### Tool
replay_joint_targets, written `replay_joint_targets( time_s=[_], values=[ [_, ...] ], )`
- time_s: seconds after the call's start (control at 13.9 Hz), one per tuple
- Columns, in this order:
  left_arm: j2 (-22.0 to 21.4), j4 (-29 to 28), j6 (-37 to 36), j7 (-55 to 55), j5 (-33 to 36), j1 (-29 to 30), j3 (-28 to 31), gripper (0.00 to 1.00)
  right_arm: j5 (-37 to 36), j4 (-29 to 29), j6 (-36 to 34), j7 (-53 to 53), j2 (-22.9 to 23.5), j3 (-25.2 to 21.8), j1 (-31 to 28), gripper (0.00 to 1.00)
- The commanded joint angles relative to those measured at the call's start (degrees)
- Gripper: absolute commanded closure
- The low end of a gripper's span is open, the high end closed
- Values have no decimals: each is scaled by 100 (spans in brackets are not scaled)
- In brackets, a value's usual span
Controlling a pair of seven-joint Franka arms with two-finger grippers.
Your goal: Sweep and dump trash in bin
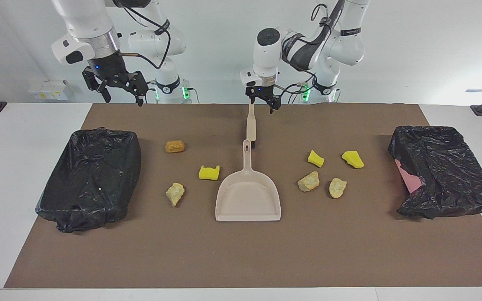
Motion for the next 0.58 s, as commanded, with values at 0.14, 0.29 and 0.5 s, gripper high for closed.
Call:
replay_joint_targets(
  time_s=[0.14,0.29,0.5],
  values=[
    [-106,-553,527,-1691,-42,-861,121,0,127,-56,-34,-210,-70,-12,-57,0],
    [-36,-571,588,-1798,-42,-878,113,0,127,-56,-34,-210,-70,-12,-57,0],
    [122,-571,659,-2386,63,-905,-36,0,127,-56,-34,-210,-70,-12,-57,0]
  ],
)
